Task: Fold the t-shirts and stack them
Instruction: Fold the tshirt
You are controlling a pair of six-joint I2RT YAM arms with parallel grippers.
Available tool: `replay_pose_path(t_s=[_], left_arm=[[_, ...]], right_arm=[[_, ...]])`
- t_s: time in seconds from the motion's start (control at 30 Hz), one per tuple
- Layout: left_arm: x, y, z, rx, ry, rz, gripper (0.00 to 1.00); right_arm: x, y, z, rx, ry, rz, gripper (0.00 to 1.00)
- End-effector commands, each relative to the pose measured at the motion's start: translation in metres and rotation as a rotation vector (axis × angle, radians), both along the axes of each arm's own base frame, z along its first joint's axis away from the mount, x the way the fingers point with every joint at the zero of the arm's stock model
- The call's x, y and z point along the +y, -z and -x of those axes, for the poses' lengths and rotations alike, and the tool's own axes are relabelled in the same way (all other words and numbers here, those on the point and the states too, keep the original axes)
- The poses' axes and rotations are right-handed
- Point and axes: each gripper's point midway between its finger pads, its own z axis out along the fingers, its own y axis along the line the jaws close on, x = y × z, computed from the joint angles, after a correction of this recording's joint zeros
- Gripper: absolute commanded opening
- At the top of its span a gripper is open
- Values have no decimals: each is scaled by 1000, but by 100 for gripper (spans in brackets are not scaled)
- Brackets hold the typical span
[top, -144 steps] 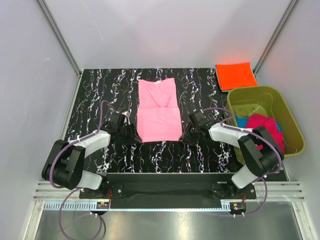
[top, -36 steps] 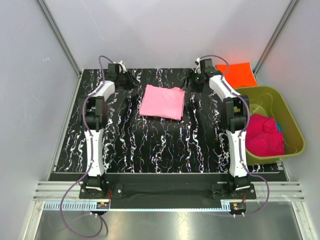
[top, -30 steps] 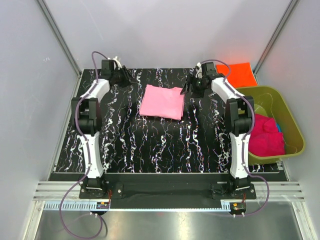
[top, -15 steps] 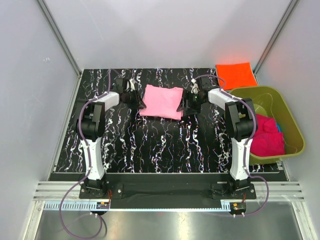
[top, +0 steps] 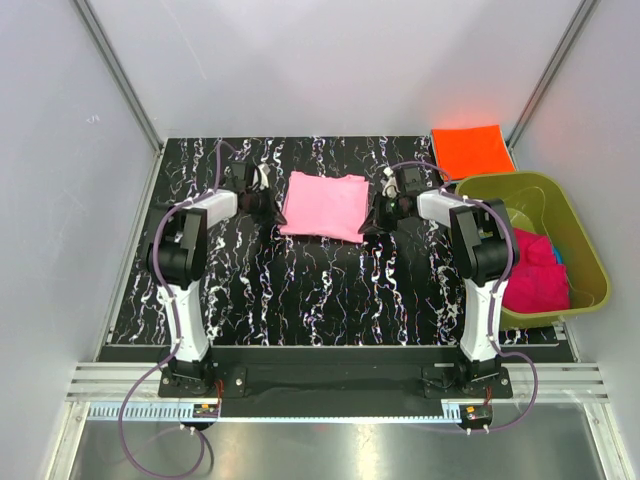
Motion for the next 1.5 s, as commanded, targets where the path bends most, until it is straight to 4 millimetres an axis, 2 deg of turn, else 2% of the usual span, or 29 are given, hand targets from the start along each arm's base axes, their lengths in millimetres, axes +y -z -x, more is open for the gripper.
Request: replay_pose_path(t_s=[0.0, 0.1, 0.17, 0.2, 0.27, 0.3, 0.33, 0.37, 0.4, 0.43, 0.47, 0.53, 0.57, 0.6, 0.63, 0.67, 0.7, 0.73, 0.77, 0.83, 0.93, 1.03, 1.2, 1.23, 1.27, 1.3, 1.33, 1.4, 1.47], left_arm=[[7, -8, 7, -19, -30, -41, 0], [12, -11, 21, -5, -68, -60, 0], [11, -18, 39, 12, -91, -50, 0], [10, -20, 44, 11, -101, -54, 0], [10, -34, 50, -16, -106, -40, 0], [8, -36, 56, -5, -101, -19, 0], [5, -41, 56, -10, -91, 1, 13], [2, -50, 54, -22, -75, 29, 18], [-3, -57, 54, -29, -47, 61, 23], [-5, -63, 53, -47, -28, 66, 35], [-7, -75, 45, -81, -15, 78, 38], [-5, -86, 35, -129, 17, 78, 41], [-3, -83, 28, -128, 22, 76, 44], [-5, -98, 14, -179, 58, 97, 44], [-7, -84, 8, -143, 77, 106, 45], [-15, -103, -6, -183, 125, 154, 45], [-13, -101, -14, -196, 150, 149, 44], [-11, -86, -22, -172, 151, 133, 44], [-11, -93, -34, -211, 159, 120, 44], [-12, -88, -52, -240, 187, 103, 44], [-8, -72, -65, -225, 189, 84, 44], [-9, -67, -83, -240, 193, 96, 44], [-13, -43, -96, -216, 206, 112, 44], [-13, -44, -101, -227, 207, 114, 44], [-16, -43, -101, -224, 216, 128, 44], [-16, -34, -103, -206, 214, 137, 44], [-18, -37, -107, -218, 218, 142, 44], [-18, -30, -111, -206, 214, 154, 42], [-17, -32, -117, -213, 207, 161, 23]], right_arm=[[4, -29, -2, -85, -4, -22, 9], [6, -35, 7, -70, -8, -44, 0], [6, -34, 21, -40, -19, -61, 0], [7, -41, 24, -54, -24, -65, 0], [2, -40, 29, -55, -11, -48, 0], [0, -42, 35, -53, -11, -45, 4], [0, -41, 37, -48, -13, -45, 11], [1, -44, 41, -40, -27, -62, 18], [4, -44, 46, -21, -46, -77, 37], [5, -46, 48, -14, -56, -87, 45], [4, -48, 46, -13, -49, -78, 51], [-1, -49, 42, -17, -36, -55, 57], [-3, -50, 38, -24, -29, -47, 58], [-5, -52, 30, -27, -22, -47, 60], [-10, -54, 24, -30, -11, -46, 61], [-11, -57, 13, -41, -2, -42, 61], [-14, -59, 5, -59, 2, -35, 61], [-15, -58, 0, -65, 6, -30, 62], [-18, -67, -13, -90, 14, -38, 63], [-12, -65, -18, -74, -24, -95, 64], [-14, -62, -41, -94, -26, -93, 66], [-16, -59, -57, -106, -31, -72, 67], [-19, -47, -85, -115, -12, -63, 67], [-17, -50, -92, -131, -14, -70, 67], [-17, -39, -94, -114, -15, -66, 66], [-16, -37, -96, -114, -16, -69, 65], [-16, -36, -101, -122, -20, -75, 65], [-17, -25, -105, -111, -15, -66, 63], [-17, -19, -108, -114, -12, -52, 60]])
